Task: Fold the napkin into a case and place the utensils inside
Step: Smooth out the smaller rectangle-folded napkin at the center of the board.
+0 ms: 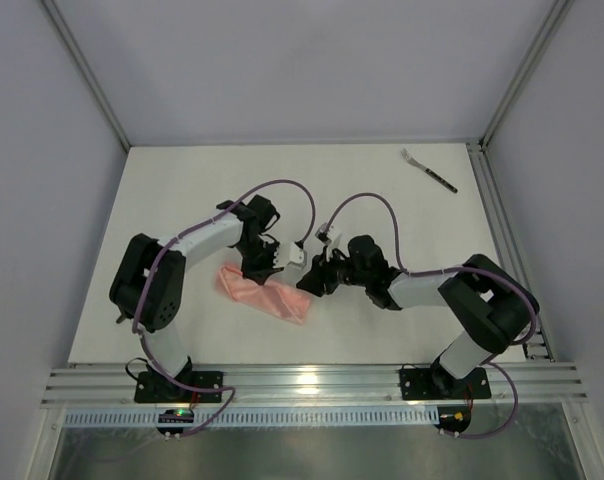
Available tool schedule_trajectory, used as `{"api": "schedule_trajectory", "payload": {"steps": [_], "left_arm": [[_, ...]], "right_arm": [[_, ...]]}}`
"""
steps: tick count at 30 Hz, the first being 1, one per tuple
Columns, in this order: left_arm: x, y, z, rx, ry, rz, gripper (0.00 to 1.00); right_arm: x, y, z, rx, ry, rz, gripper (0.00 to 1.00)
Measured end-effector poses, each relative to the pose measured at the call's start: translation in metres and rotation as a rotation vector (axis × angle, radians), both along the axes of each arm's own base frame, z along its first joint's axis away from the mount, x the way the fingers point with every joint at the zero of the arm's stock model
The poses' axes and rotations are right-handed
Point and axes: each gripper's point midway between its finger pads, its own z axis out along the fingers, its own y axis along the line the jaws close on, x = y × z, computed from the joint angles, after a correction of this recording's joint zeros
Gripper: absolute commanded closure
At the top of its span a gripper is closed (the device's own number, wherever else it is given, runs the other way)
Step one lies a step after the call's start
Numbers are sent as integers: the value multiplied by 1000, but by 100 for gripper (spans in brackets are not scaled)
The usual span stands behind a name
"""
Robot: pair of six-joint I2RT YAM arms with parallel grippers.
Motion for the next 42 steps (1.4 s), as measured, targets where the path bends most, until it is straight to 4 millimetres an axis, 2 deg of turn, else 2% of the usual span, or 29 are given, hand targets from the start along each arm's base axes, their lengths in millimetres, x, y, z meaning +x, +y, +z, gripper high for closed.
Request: {"api": "schedule_trajectory", "payload": {"steps": [11,22,29,30,34,42], "left_arm": [[1,1,-5,2,-6,5,100],[0,1,-9,1,-5,9,100],[0,3,-10,7,3,37,100],[-1,4,-11,10,6,38,100],[-3,4,-13,11,15,37,100],[-9,-3,-11,-38,49,26,100]], "right_arm": [[-22,6,-40,-81,180,36,59],[-21,9,-41,-120,221,47,56],[-22,14,-47,-122,271,92,71],[-23,15,-48,-120,277,102,77],[-28,15,-47,-112,297,123,90],[-34,17,-37,-70,312,142,93]]}}
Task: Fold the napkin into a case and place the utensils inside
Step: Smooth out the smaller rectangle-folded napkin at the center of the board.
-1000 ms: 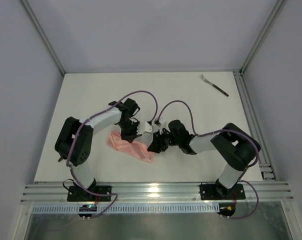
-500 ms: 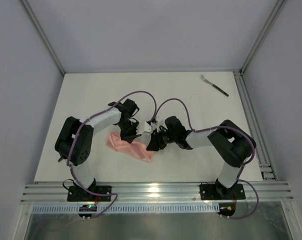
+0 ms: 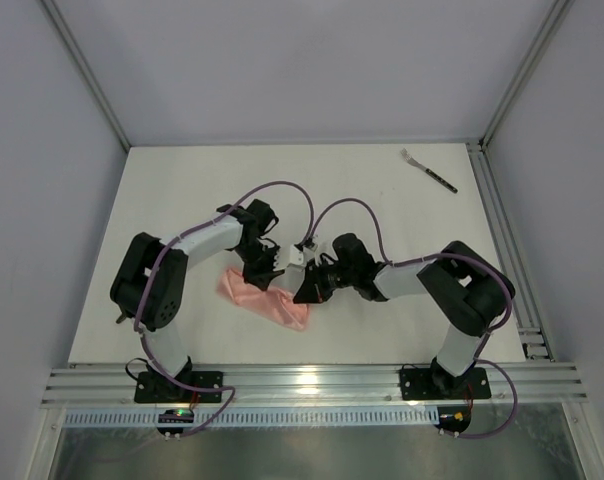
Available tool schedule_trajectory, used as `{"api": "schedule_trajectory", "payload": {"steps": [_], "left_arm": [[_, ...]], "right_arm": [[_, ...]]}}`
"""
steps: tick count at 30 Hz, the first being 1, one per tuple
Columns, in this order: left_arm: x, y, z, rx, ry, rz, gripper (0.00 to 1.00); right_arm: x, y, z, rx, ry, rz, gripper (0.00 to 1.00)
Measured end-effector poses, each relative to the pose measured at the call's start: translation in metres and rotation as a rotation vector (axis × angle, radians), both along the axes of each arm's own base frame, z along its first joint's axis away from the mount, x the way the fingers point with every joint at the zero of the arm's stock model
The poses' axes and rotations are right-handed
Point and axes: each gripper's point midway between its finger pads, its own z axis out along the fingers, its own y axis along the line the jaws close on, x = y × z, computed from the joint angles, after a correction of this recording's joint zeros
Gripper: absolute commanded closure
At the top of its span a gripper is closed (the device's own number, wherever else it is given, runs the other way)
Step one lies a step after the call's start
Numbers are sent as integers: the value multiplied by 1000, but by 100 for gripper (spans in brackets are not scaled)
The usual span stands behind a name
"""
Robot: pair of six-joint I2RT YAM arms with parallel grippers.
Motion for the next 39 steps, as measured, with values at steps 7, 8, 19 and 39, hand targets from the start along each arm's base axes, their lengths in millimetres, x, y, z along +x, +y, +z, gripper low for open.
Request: {"api": "schedule_trajectory", "payload": {"steps": [7,8,19,39], "left_arm": [[-3,-3,3,-46,30,5,100],[-2,-1,3,-45,31,10,100],[-4,5,6,-37,38,25,100],[-3,-3,25,-119,-4,46,100]], "right_arm": [[-4,16,17,113,-23,15,94],[-3,17,17,122,-26,15,94],[10,19,0,92,-90,-55,93],[9,22,-5,48,-100,-89,91]]}}
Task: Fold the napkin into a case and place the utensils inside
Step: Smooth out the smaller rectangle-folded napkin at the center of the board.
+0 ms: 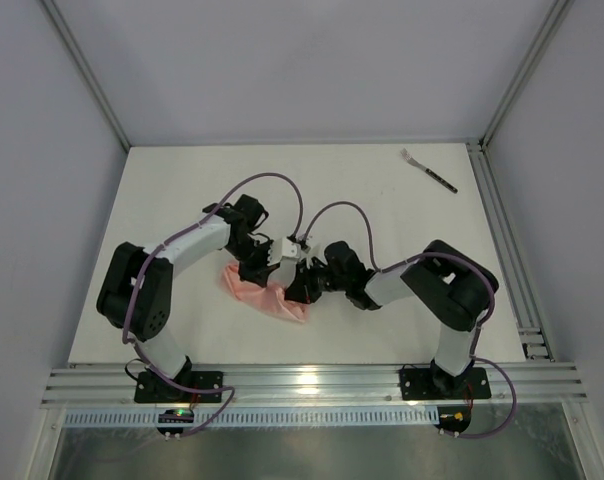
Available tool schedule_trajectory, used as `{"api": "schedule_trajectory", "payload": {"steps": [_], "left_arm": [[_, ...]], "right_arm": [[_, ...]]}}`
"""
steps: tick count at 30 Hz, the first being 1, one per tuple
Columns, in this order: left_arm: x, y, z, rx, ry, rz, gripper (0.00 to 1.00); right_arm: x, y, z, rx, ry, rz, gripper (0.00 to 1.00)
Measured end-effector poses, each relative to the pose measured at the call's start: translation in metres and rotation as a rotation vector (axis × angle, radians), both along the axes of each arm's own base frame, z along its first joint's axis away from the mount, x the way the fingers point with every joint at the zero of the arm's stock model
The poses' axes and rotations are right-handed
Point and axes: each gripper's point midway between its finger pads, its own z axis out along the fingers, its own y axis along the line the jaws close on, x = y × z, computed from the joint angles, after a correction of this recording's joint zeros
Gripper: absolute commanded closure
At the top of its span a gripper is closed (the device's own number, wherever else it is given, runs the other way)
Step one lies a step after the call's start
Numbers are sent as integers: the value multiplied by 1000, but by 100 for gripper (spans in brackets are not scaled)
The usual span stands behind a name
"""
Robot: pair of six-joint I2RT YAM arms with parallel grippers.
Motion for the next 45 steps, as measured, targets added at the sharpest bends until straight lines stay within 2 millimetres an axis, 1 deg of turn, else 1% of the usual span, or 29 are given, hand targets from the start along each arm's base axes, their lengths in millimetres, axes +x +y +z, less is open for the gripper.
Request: {"api": "schedule_trajectory", "payload": {"steps": [3,6,10,11,14,15,17,18,20,21,22,23,25,27,29,31,32,33,35,38,41,45], "left_arm": [[1,-1,0,-6,-3,2,100],[1,-2,1,-9,-5,3,100],[1,-2,2,-9,-5,5,100],[1,-2,2,-10,-5,8,100],[2,-2,2,-11,-3,19,100],[2,-2,2,-11,-3,23,100],[3,-3,3,-13,-5,27,100],[3,-3,3,-14,-5,29,100],[4,-2,3,-14,-6,35,100],[5,-2,3,-14,-6,38,100],[5,-2,3,-15,-6,42,100],[6,-2,3,-16,-8,46,100],[8,-2,3,-19,-11,56,100],[9,0,3,-27,-6,67,100],[10,1,3,-39,5,83,100],[11,2,4,-49,16,104,100],[11,3,5,-52,20,112,100],[12,3,5,-52,22,116,100],[12,4,5,-52,22,119,100],[12,5,5,-53,15,109,100],[11,7,4,-41,-4,83,100],[2,9,0,-18,-11,46,100]], "right_arm": [[2,10,2,20,-14,14,90],[1,14,-3,33,-7,20,88],[1,20,-1,80,-2,29,84],[1,22,0,94,-3,34,80],[0,26,5,132,-4,44,74],[0,27,7,143,-7,46,69],[1,28,11,154,-16,44,67],[2,27,9,148,-17,38,66],[6,24,0,107,-7,8,68],[8,21,-6,81,1,-12,72],[10,20,-7,68,1,-22,83],[14,19,-8,48,-9,-41,86],[19,16,-11,15,-11,-73,90],[20,14,-11,2,-13,-84,90],[19,14,-11,1,-16,-83,80],[17,14,-10,15,-25,-71,72],[16,14,-9,25,-32,-63,63],[14,14,-7,32,-36,-58,60],[12,11,-3,38,-55,-53,58],[13,2,-1,-10,-77,-70,55],[18,-11,0,-83,-101,-100,52],[31,-22,8,-153,-146,-129,49]]}}
